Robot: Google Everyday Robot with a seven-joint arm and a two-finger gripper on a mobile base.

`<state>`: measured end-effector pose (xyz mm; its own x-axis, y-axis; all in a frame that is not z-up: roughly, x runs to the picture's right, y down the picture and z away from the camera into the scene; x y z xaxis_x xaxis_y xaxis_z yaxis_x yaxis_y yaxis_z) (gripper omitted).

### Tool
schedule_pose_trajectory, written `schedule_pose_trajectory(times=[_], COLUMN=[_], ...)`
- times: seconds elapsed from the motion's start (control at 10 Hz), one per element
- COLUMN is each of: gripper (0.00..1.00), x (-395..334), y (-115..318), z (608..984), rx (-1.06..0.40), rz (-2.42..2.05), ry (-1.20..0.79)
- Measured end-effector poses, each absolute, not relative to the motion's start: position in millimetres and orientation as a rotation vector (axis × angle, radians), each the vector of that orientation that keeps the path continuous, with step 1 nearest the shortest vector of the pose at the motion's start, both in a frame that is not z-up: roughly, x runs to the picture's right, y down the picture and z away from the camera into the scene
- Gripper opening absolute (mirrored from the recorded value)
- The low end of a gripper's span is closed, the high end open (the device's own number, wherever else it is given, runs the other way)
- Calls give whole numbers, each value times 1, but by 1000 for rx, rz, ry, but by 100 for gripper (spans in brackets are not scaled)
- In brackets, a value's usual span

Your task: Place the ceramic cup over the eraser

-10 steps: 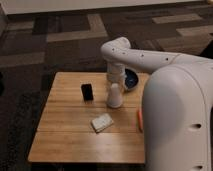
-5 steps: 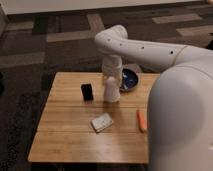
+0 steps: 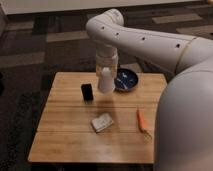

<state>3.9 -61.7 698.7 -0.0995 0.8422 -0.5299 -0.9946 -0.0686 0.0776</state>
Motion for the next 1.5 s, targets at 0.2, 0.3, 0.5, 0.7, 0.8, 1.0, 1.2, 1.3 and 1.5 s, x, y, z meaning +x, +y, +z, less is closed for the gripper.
schedule_pose_trajectory(times=[0.2, 0.3, 0.5, 0.7, 0.8, 1.0, 1.2, 1.3, 1.5], gripper=[0, 0, 0, 0, 0, 0, 0, 0, 0], x=[3, 3, -3, -14, -19, -31, -47, -53, -63], y=[-62, -62, -70, -74, -76, -79, -84, -86, -88], z=[699, 699, 700, 700, 700, 700, 698, 697, 698], rx=[-402, -401, -389, -379, -375, -368, -359, -358, -362], rz=[1612, 1612, 1591, 1546, 1523, 1477, 1422, 1403, 1366], ry=[490, 489, 465, 442, 433, 415, 393, 385, 369])
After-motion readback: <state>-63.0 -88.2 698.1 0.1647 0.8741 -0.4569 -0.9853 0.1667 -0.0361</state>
